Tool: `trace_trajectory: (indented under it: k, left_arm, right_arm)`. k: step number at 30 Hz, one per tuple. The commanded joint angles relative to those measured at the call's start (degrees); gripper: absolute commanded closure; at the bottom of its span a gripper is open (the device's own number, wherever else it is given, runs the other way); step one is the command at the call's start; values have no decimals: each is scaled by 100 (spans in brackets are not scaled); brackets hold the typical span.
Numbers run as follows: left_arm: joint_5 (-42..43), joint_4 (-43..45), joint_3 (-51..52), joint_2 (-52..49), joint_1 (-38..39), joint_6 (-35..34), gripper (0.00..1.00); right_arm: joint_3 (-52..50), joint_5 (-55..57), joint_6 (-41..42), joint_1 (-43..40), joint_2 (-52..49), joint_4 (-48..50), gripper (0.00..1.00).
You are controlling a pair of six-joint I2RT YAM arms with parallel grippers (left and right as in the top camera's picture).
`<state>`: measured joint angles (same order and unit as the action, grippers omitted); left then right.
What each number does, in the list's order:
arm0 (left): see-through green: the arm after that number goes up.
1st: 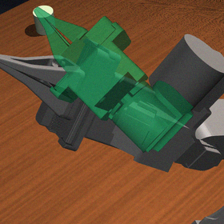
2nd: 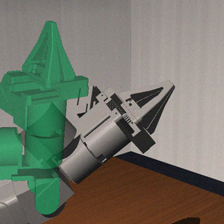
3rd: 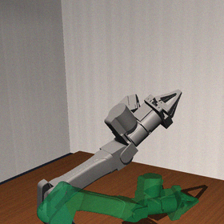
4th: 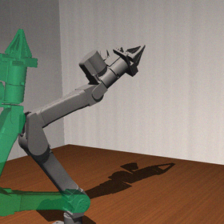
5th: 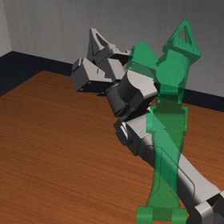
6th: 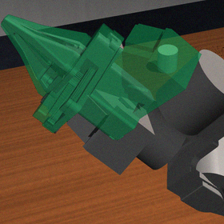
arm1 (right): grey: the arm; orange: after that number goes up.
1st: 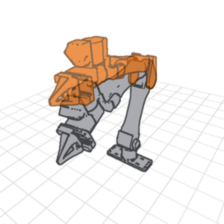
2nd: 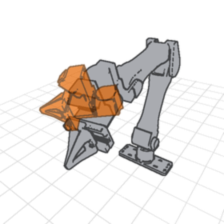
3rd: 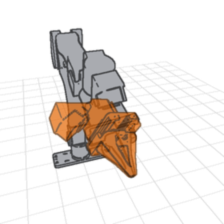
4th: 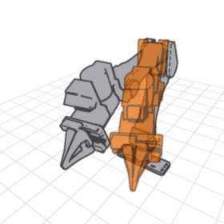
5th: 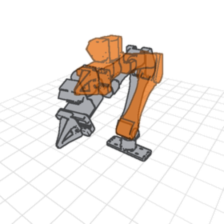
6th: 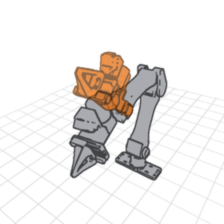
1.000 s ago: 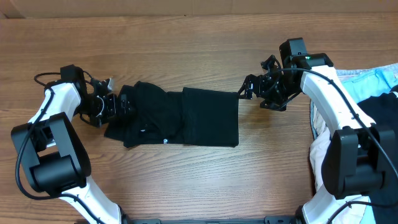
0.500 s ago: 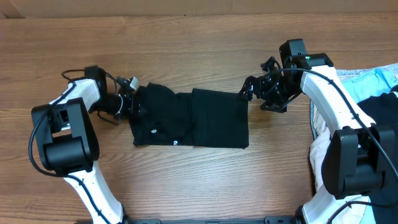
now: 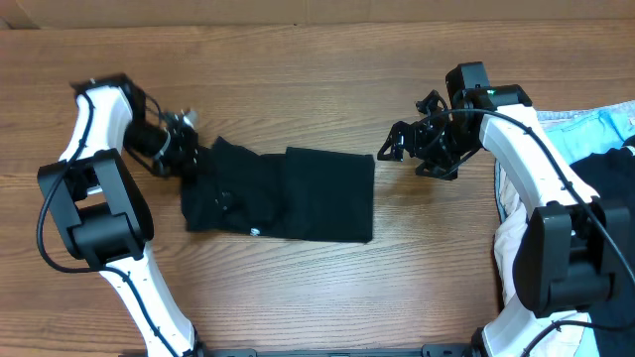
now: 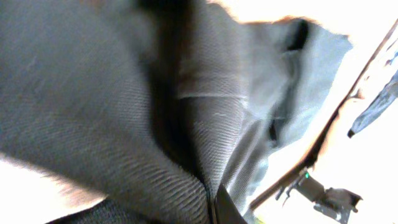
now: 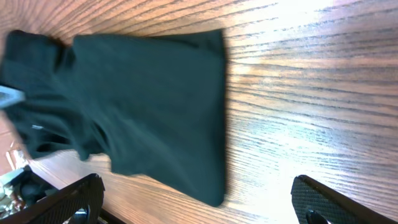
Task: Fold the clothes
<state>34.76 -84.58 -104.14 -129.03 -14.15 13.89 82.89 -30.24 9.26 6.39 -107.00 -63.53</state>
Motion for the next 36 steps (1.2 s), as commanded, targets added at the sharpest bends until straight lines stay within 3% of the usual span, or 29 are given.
trace_trajectory:
  k: [1,7,17,23,25,26,27,30,36]
  left_arm:
    - [-269,-498,-1027,57,254,-28,96]
    - [-1222,-1226,-2194,57,1001,-280,96]
    - [-1751,-636,-1593,46,2848,-1231,96]
    - [-2339,-470,-1405,46,3832,-2024,87]
    - [-2393,-428,-1384,39,4070,-2037,74]
    - [-2503,-404,-1375,39,4168,-2055,60]
    - [-2682,-400,-1377,39,4249,-2085,3]
    - [-3314,-619,-1515,42,4308,-2210,0]
    - [-3355,-1204,-2496,125,3731,-2149,0]
  right_arm:
    - [33,-74,-74,-55,48,-26,0]
    - [33,-81,-72,-299,48,-28,0]
    - [33,-98,-74,-855,48,-177,0]
    - [33,-98,-173,-990,48,-282,0]
    - [33,-98,-203,-990,48,-289,0]
    - [33,-98,-203,-990,48,-297,0]
    - [33,-96,-203,-990,48,-304,0]
    - [33,-96,-208,-990,48,-345,0]
    - [33,-295,-361,-966,48,-393,0]
